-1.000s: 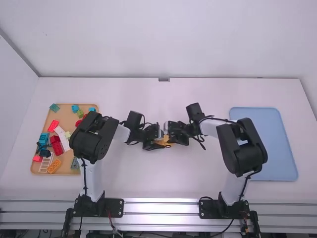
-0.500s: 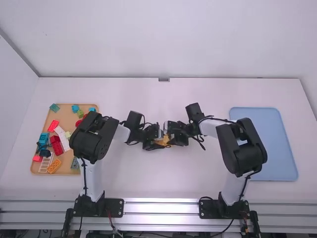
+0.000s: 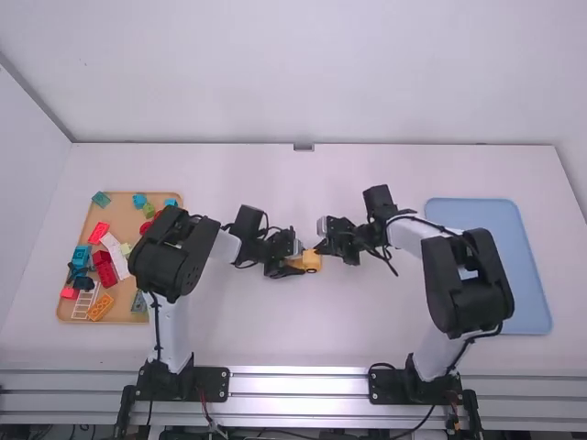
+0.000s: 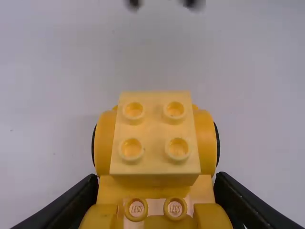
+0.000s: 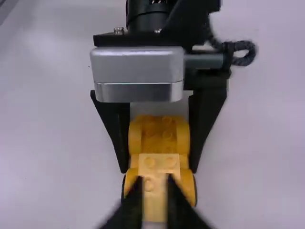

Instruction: Assemble lego blocks to make yellow taxi

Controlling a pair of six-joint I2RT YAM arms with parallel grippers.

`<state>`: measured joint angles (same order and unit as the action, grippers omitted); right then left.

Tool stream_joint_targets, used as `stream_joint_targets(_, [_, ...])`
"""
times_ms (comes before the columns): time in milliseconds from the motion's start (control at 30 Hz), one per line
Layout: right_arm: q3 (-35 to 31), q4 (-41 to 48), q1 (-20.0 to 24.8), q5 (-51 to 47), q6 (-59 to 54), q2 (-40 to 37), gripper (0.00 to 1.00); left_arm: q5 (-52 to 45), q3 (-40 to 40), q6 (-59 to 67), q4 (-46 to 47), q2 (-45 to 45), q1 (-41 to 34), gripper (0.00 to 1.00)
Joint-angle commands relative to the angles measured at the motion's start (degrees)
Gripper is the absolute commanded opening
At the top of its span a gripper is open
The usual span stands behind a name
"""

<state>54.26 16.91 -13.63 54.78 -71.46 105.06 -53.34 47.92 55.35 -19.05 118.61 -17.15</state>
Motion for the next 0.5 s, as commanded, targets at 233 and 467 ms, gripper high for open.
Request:
stream_joint_targets(233, [-0.3,-6.0,-4.2,-4.4,4.3,4.9,0.00,-1.2,-0.6,0.4,0.2,0.6,-0.3,0.63])
stream_joint_targets(467, [-0.3,-4.4,-4.9,-8.3,4.0,5.3,0.00,-1.0,-0.6,0.4,0.2,0.6,-0.3,0.62])
